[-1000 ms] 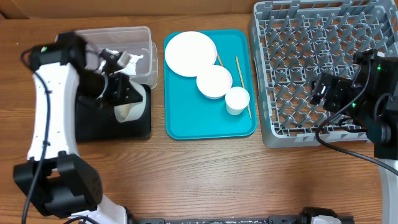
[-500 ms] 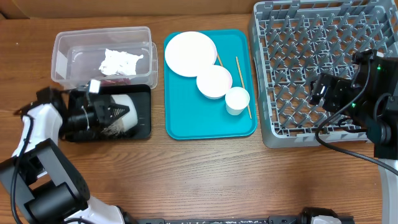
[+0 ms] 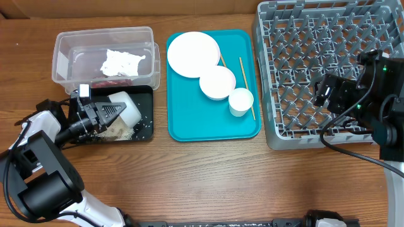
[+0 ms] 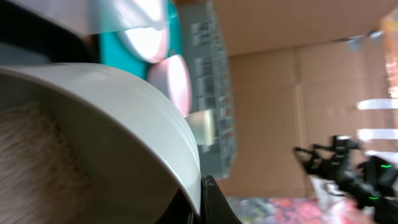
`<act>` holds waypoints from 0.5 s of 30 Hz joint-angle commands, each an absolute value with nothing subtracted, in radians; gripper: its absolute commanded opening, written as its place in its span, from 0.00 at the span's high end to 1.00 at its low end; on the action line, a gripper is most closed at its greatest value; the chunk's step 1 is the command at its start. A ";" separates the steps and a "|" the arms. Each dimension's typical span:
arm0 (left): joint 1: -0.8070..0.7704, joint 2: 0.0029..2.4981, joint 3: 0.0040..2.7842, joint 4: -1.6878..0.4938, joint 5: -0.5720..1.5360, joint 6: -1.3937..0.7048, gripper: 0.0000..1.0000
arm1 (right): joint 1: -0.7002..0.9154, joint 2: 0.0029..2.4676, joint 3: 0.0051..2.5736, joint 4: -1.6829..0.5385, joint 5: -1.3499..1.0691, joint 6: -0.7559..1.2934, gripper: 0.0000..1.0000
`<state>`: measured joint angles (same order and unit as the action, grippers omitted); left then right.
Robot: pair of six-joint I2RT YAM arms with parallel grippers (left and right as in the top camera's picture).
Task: Sort waste into correct bins and load items into the dishwasher
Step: 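Carry the rice bowl over the black tray and tip rice out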
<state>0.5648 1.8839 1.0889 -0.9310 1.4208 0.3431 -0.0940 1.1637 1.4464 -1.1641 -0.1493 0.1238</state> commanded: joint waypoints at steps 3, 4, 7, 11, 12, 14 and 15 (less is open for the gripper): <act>0.572 1.892 1.084 -0.929 1.582 0.246 0.96 | -0.098 1.164 1.474 -1.163 -0.151 0.128 0.00; 0.574 1.892 1.084 -0.930 1.582 0.238 0.96 | -0.098 1.164 1.474 -1.163 -0.151 0.128 0.00; 0.583 1.892 1.084 -0.931 1.582 0.210 0.96 | -0.098 1.164 1.474 -1.162 -0.151 0.128 0.00; 0.603 1.892 1.084 -0.930 1.582 0.174 0.96 | -0.098 1.164 1.474 -1.162 -0.151 0.127 0.00; 0.609 1.892 1.084 -0.931 1.582 0.171 0.96 | -0.098 1.164 1.474 -1.161 -0.151 0.127 0.00; 0.619 1.892 1.084 -0.930 1.582 0.155 0.96 | -0.098 1.164 1.474 -1.161 -0.151 0.127 0.00; 0.625 1.892 1.084 -0.930 1.582 0.155 0.96 | -0.098 1.164 1.474 -1.161 -0.151 0.127 0.00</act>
